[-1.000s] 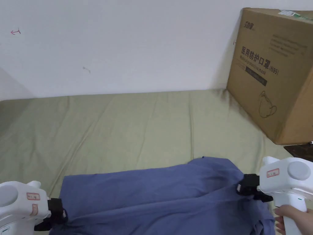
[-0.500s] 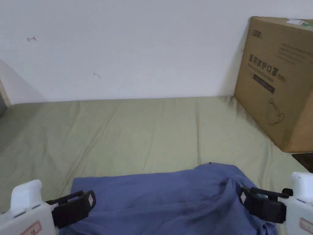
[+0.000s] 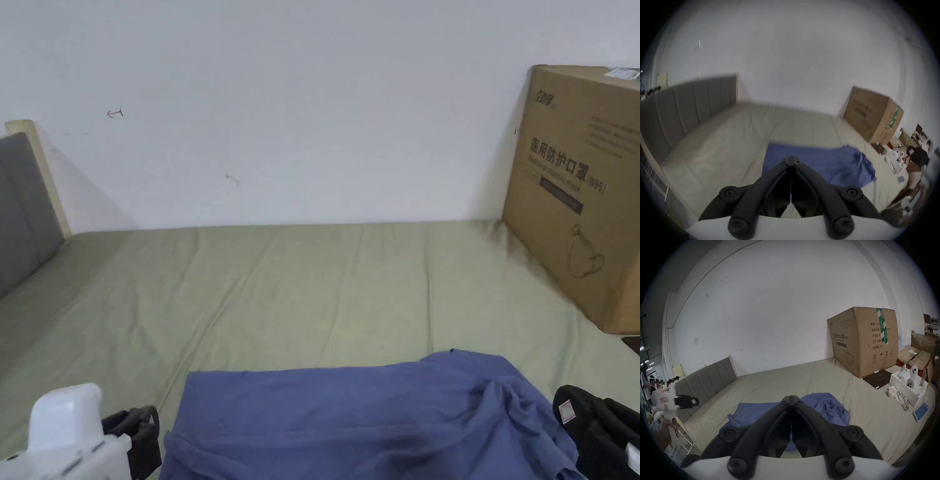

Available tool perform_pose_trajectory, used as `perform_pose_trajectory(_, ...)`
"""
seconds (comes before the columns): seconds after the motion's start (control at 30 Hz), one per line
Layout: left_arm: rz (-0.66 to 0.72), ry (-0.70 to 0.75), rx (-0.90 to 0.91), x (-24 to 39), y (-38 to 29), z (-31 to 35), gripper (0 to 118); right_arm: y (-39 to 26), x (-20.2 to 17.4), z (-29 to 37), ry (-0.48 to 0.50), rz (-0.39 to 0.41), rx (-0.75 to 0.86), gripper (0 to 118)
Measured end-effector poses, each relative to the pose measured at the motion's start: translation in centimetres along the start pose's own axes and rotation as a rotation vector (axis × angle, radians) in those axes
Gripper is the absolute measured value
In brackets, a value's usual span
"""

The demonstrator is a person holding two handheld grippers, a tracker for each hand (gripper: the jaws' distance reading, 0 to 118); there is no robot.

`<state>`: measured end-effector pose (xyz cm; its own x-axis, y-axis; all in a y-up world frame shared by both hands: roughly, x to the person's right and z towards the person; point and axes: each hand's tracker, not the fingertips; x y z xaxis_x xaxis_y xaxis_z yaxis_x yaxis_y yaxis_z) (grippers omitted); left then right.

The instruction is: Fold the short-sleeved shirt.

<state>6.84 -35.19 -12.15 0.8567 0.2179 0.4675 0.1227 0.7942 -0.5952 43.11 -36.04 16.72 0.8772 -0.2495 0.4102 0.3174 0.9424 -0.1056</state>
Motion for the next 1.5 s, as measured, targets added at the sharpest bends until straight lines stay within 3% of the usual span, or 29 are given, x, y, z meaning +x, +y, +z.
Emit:
perform_pose_trajectory(0.07, 0.052, 0.046, -0.325, -1.9, 1.1, -4.6, 1, -0.1, -0.1, -0.4, 0.012, -0.006, -0.03, 0)
perform_pose_trajectory(0.1, 0.084, -0.002, -0.42, -3.1, 0.8, -6.9, 10, -0.3, 0.0, -0.7, 0.021, -0.01, -0.051, 0)
perform_pose_trajectory(0.13, 0.119, -0.047, -0.462, -4.3, 0.2, -8.7, 38, -0.4, 0.1, -0.9, 0.031, -0.018, -0.069, 0)
perform_pose_trajectory(0.17, 0.151, -0.07, -0.472, -4.9, -0.6, -9.9, 86, -0.6, 0.3, -1.2, 0.041, -0.026, -0.087, 0)
perform_pose_trajectory(0.2, 0.151, -0.011, -0.498, -5.5, -1.3, -11.6, 86, -0.8, 0.3, -1.4, 0.039, -0.027, -0.099, 0)
perform_pose_trajectory(0.27, 0.056, 0.088, -0.542, -5.7, -3.0, -14.6, 118, -1.0, 0.5, -1.7, 0.03, -0.027, -0.131, 0)
perform_pose_trajectory(0.47, -0.139, 0.186, -0.609, -6.5, -7.4, -20.6, 114, -1.8, 1.8, -2.3, -0.012, -0.012, -0.205, 0)
perform_pose_trajectory(0.6, -0.013, 0.153, -0.505, -8.0, -8.7, -21.2, 118, -2.2, 2.8, -3.1, -0.037, -0.033, -0.245, 0)
perform_pose_trajectory(0.7, -0.074, 0.168, -0.507, -7.6, -8.8, -20.6, 115, -2.5, 4.3, -4.1, -0.074, -0.043, -0.269, 0)
perform_pose_trajectory(0.73, -0.073, 0.172, -0.506, -7.5, -8.2, -20.0, 106, -2.8, 5.3, -4.5, -0.105, -0.044, -0.3, 0)
perform_pose_trajectory(0.8, -0.09, 0.181, -0.451, -7.1, -7.3, -18.4, 54, -3.3, 7.7, -5.9, -0.109, -0.093, -0.36, 0)
perform_pose_trajectory(0.83, -0.098, 0.18, -0.416, -6.5, -6.8, -16.9, 13, -3.5, 9.0, -6.6, -0.13, -0.13, -0.385, 0)
perform_pose_trajectory(0.87, -0.073, 0.115, -0.406, -6.7, -6.3, -16.3, 2, -3.6, 10.0, -7.2, -0.153, -0.15, -0.408, 3)
perform_pose_trajectory(0.9, -0.048, 0.104, -0.404, -6.7, -6.0, -15.6, 2, -3.7, 11.2, -8.3, -0.172, -0.169, -0.45, 24)
perform_pose_trajectory(0.93, -0.009, 0.059, -0.398, -6.9, -5.7, -15.0, 2, -3.8, 12.2, -9.4, -0.177, -0.192, -0.494, 64)
perform_pose_trajectory(0.97, 0.002, 0.057, -0.399, -6.6, -5.6, -14.4, 2, -3.9, 13.2, -10.6, -0.186, -0.217, -0.543, 113)
perform_pose_trajectory(1.0, -0.008, 0.07, -0.393, -6.6, -5.3, -14.1, 2, -4.4, 14.3, -12.2, -0.212, -0.257, -0.631, 117)
perform_pose_trajectory(1.07, -0.014, 0.064, -0.387, -6.8, -4.9, -13.9, 2, -6.0, 15.9, -13.8, -0.271, -0.351, -0.659, 117)
perform_pose_trajectory(1.13, -0.03, 0.061, -0.392, -5.6, -4.7, -13.4, 2, -7.7, 18.0, -16.7, -0.239, -0.361, -0.777, 116)
perform_pose_trajectory(1.23, -0.045, 0.077, -0.42, -5.2, -5.0, -13.9, 2, -10.2, 19.4, -19.4, -0.29, -0.338, -0.899, 106)
perform_pose_trajectory(1.27, -0.036, 0.082, -0.432, -5.3, -5.1, -14.1, 2, -10.1, 19.1, -20.1, -0.303, -0.323, -0.928, 93)
perform_pose_trajectory(1.3, -0.014, 0.086, -0.445, -5.3, -5.3, -14.3, 2, -10.0, 18.5, -19.7, -0.383, -0.207, -0.922, 83)
perform_pose_trajectory(1.37, 0.01, 0.088, -0.461, -5.2, -5.6, -14.4, 2, -9.2, 16.7, -19.0, -0.349, -0.094, -0.887, 61)
perform_pose_trajectory(1.4, 0.011, 0.089, -0.465, -5.1, -5.8, -14.4, 2, -8.8, 15.7, -18.5, -0.324, -0.052, -0.889, 41)
perform_pose_trajectory(1.43, 0.014, 0.082, -0.471, -5.0, -5.8, -14.3, 2, -8.5, 15.4, -18.2, -0.27, -0.06, -0.891, 10)
perform_pose_trajectory(1.5, 0.009, 0.078, -0.459, -5.1, -5.5, -14.1, 2, -7.7, 14.7, -17.5, -0.271, -0.082, -0.91, 4)
